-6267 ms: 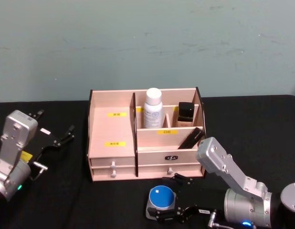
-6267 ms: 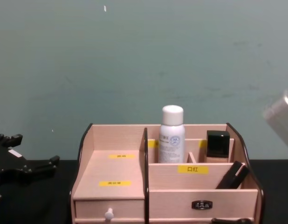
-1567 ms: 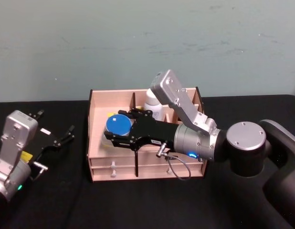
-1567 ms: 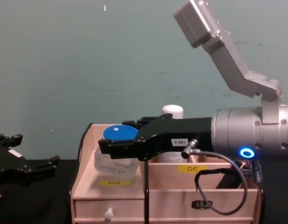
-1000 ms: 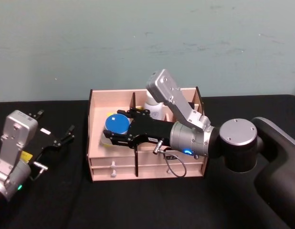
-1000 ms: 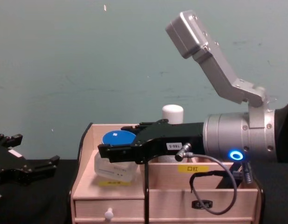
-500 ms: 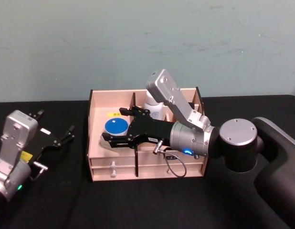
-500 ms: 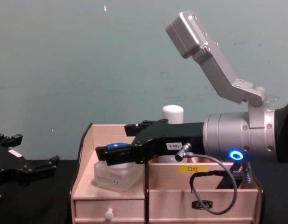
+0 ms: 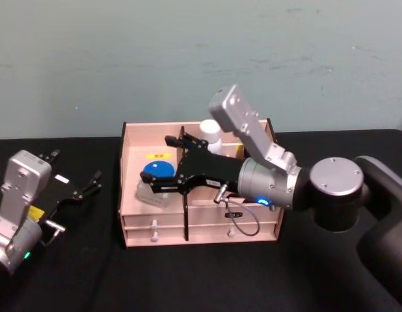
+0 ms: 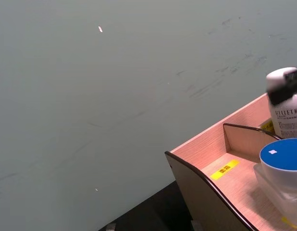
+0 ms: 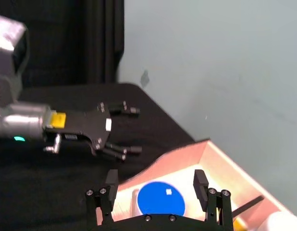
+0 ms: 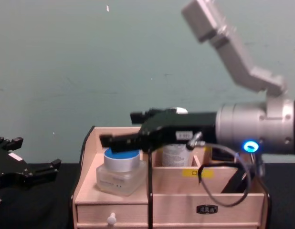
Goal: Pick up the facial cleanser and watermelon frost from the table and place them into the tiered storage box.
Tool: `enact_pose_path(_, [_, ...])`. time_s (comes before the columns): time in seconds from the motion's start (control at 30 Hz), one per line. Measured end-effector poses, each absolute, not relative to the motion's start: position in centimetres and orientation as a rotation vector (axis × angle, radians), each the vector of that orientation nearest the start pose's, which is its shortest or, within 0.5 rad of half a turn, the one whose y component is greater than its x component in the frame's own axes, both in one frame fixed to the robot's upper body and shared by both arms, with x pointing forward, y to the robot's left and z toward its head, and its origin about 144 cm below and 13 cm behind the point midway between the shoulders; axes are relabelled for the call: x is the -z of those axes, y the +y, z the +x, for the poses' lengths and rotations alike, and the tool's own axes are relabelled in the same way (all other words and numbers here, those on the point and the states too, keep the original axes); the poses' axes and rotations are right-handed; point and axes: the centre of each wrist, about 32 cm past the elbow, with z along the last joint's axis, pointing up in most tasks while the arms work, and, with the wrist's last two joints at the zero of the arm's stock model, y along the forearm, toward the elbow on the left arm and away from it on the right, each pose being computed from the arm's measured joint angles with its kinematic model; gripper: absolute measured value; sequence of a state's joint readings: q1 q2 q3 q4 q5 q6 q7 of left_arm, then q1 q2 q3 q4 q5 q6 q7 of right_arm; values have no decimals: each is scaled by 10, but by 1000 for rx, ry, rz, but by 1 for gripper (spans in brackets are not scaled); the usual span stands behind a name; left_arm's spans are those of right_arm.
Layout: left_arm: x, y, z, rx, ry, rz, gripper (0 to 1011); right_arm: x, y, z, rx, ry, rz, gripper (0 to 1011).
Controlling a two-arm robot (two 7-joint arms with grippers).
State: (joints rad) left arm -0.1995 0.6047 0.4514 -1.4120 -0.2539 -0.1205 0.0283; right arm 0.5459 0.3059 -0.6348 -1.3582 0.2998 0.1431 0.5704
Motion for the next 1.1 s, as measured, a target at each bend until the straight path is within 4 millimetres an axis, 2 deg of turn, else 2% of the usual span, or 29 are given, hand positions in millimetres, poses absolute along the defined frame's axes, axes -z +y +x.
enact_pose_path(0.33, [-1140, 310, 489, -1248, -285, 305, 1010, -1259, -177, 536, 550, -225, -81, 1002])
enact_pose_path(0.47, [-1140, 310, 489, -1248, -285, 304, 1010, -1269, -196, 518, 661, -282, -22, 1002])
enact_pose_path(0.57, [-1140, 310, 489, -1248, -285, 304, 1010, -1270, -213, 507, 757, -306, -3, 1002])
enact_pose_path(0.73, [-1140, 310, 489, -1248, -285, 304, 1010, -1265, -238, 493, 907, -331, 4, 1002])
enact_pose_path(0.87, [-1140, 310, 489, -1248, -285, 305, 1010, -1251, -258, 483, 1053, -328, -3, 1002])
enact_pose_path(1.03, [-1140, 310, 489, -1248, -285, 305, 1010, -1234, -268, 478, 1126, -289, -21, 1002])
enact_pose_path(1.1, [-1140, 310, 489, -1248, -285, 305, 1010, -1220, -272, 474, 1166, -260, -47, 1002])
